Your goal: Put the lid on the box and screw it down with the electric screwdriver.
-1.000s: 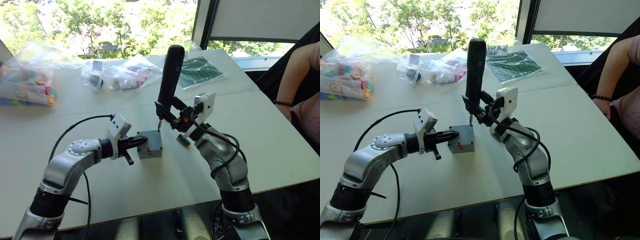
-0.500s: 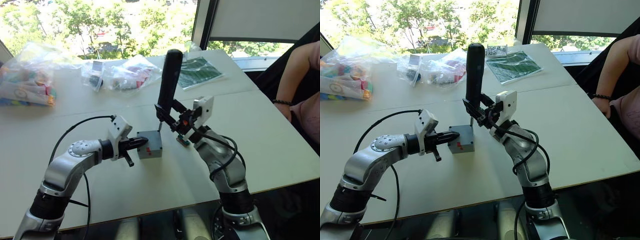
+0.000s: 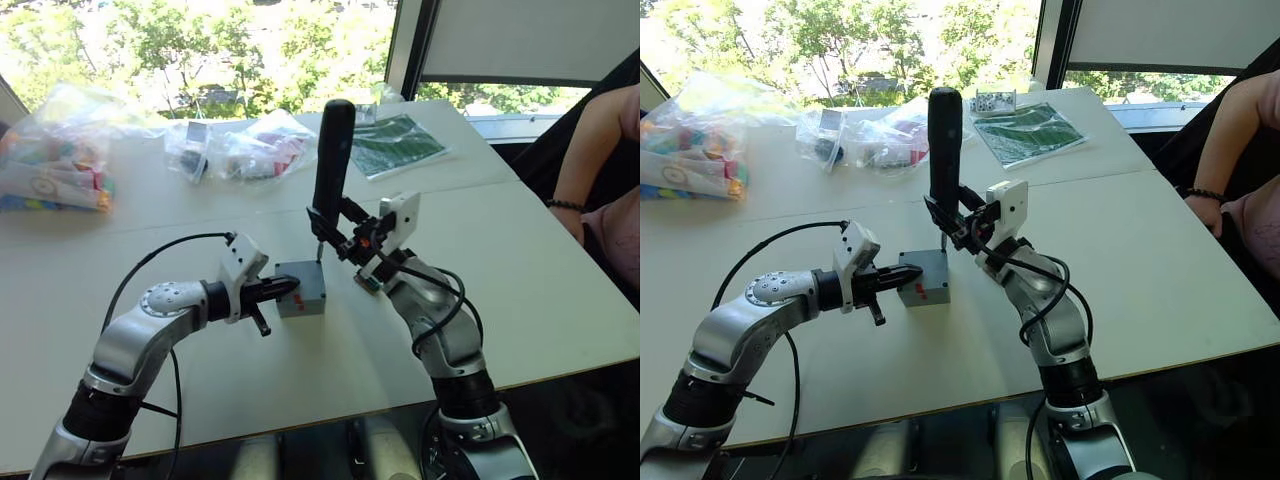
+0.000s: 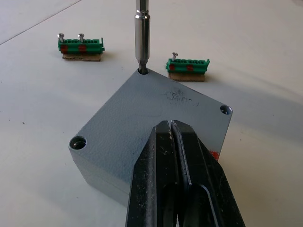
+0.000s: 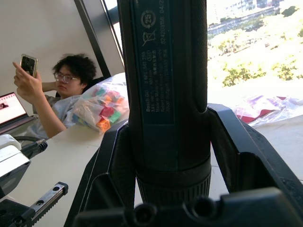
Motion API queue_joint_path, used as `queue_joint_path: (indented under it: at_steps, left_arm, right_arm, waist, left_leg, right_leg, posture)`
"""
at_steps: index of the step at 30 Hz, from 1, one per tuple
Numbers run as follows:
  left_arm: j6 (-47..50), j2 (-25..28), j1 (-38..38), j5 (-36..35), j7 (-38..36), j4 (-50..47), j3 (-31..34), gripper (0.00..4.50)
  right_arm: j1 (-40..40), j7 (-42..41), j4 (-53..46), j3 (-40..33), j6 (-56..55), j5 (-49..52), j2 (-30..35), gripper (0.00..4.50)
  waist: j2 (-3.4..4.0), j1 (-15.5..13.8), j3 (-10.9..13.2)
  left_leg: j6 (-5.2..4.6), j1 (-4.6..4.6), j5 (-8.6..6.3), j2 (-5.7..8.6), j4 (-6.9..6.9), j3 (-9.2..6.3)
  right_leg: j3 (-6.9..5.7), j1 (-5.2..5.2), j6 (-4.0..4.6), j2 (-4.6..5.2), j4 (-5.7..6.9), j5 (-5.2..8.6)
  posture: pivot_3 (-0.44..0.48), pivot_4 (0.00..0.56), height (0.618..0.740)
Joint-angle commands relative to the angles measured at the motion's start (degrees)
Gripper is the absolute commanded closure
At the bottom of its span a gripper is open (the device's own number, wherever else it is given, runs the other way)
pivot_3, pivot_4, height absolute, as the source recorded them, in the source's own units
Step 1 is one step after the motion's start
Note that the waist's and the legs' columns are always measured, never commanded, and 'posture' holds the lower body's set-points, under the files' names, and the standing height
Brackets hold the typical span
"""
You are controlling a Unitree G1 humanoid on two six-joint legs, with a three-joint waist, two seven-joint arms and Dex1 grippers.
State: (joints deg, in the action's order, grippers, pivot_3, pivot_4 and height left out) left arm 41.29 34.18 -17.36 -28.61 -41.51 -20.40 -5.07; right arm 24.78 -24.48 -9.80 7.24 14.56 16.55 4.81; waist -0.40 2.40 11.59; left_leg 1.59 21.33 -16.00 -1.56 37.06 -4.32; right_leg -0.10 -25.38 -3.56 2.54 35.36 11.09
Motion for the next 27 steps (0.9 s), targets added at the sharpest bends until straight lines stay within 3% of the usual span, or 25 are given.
queue_joint_path:
  at_steps: [1, 10, 16, 27]
  left_arm:
    - [-0.4, -0.1, 1.2, 0.7, -0.2, -0.2, -0.6, 4.5]
    - [-1.1, -0.7, 2.0, 1.3, -0.3, 0.4, -0.8, 4.5]
    - [-1.3, -0.7, 2.1, 1.5, -0.4, 0.8, -0.7, 4.5]
    - [-1.7, -1.0, 2.5, 1.7, -0.1, 0.9, -0.8, 4.5]
  right_arm:
    - [1.0, -0.1, -0.9, 0.3, -1.3, -0.4, -0.4, 2.63]
    - [-2.7, -1.2, 2.9, 5.9, 1.3, -7.6, 4.5, 2.63]
    - [-2.0, -0.4, 3.2, 5.0, 4.7, -6.7, 4.4, 2.63]
    - [-2.2, 0.2, 3.6, 4.7, 5.6, -6.3, 4.3, 2.63]
  waist:
    - [0.0, 0.0, 0.0]
    - [-0.06, 0.0, -0.4]
    - [-0.12, -0.1, -0.9]
    - [-0.11, -0.1, -0.9]
  left_leg:
    - [0.0, 0.0, 0.0, 0.0, 0.0, 0.0]
    - [0.0, -0.08, 0.0, 0.0, 0.0, 0.0]
    - [-0.02, -0.92, -0.03, 0.0, -0.12, -0.01]
    - [-0.05, -0.92, -0.06, 0.0, -0.14, -0.01]
  right_leg:
    - [0.0, 0.0, 0.0, 0.0, 0.0, 0.0]
    - [0.0, 0.09, -0.07, 0.0, -0.01, 0.06]
    - [-0.02, 0.86, -0.04, 0.02, -0.17, 0.2]
    - [-0.03, 0.9, -0.07, 0.04, -0.21, 0.25]
  posture:
    - [0.0, 0.15, 0.74]
    - [0.0, 0.15, 0.74]
    - [0.0, 0.15, 0.74]
    - [0.0, 0.15, 0.74]
